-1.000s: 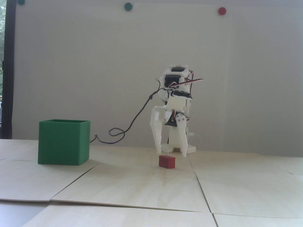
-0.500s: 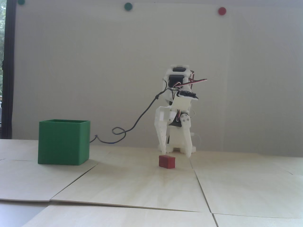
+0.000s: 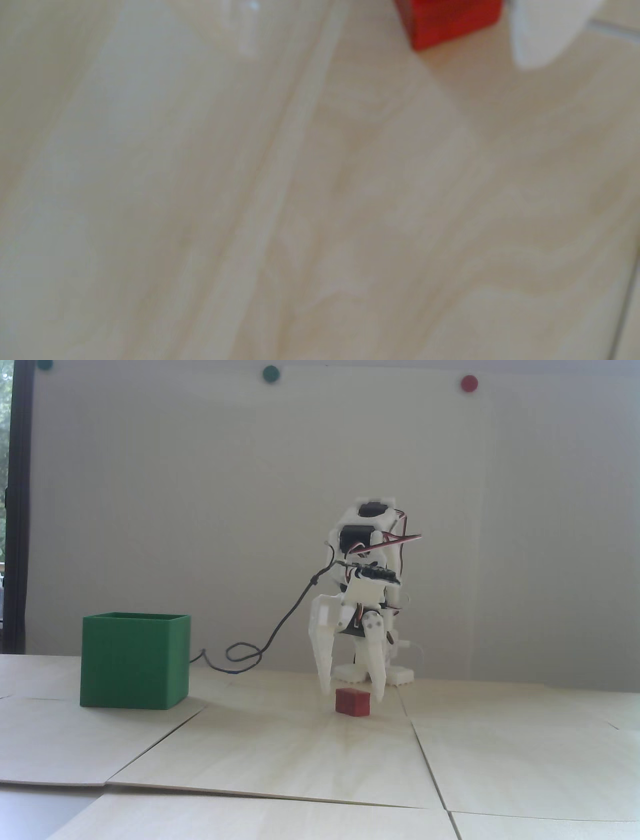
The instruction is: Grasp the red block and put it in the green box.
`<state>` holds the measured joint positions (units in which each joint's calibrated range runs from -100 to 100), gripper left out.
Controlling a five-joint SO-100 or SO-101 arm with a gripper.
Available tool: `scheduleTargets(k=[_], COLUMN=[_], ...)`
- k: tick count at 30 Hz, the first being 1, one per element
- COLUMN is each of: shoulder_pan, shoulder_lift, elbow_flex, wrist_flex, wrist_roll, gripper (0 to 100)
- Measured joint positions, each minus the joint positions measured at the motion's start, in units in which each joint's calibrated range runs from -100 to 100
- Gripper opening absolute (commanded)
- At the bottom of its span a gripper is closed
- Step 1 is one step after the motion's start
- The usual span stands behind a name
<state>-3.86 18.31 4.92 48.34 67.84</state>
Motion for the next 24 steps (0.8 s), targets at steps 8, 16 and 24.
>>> scheduleTargets(k=[8,16,24], shoulder_pan=[0.0,-1.2,-1.2], shoulder_lift=[0.0,0.0,0.0], elbow_flex=[0.0,0.0,0.0], wrist_flex=[0.0,0.0,0.0], wrist_roll=[0.0,0.2,4.5], gripper=[27,27,27])
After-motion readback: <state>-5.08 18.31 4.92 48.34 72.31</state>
